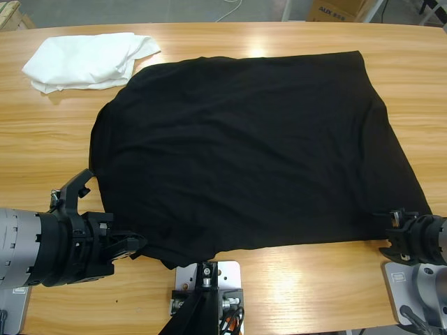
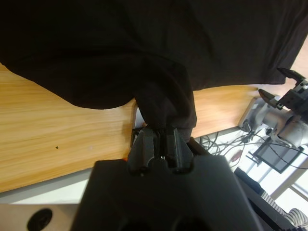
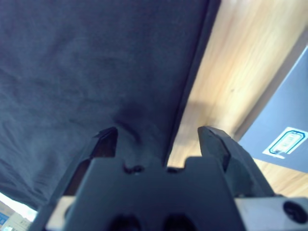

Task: Fold clothes

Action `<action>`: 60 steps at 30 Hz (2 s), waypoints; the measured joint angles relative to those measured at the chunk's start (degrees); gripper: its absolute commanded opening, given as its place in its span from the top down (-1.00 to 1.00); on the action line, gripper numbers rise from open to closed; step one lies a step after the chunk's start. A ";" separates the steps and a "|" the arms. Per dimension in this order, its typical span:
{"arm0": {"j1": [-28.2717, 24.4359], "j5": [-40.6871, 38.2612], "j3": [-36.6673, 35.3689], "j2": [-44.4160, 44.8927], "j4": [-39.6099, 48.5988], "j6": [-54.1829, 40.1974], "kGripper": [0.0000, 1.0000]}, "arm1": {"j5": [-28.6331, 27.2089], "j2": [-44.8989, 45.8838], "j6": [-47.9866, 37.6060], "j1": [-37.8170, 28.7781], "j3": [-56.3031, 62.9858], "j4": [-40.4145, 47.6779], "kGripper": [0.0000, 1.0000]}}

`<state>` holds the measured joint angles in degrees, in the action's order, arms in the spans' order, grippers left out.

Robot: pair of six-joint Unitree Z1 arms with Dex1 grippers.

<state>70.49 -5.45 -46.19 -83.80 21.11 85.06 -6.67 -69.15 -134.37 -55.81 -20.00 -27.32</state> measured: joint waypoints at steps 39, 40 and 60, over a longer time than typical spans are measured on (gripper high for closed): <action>0.00 0.05 0.00 0.31 0.00 0.00 1.00 | -2.27 0.86 10.23 -0.05 0.91 4.94 1.00; 0.00 0.09 0.00 0.31 0.00 0.00 1.00 | -2.84 2.21 10.66 -0.06 0.88 4.28 1.00; -12.84 0.23 -3.49 0.09 0.00 -8.67 1.00 | -5.47 4.98 35.07 13.17 0.79 16.70 1.00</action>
<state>57.65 -5.23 -49.69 -83.71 21.10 76.39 -12.14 -64.17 -99.30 -42.64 -19.21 -10.62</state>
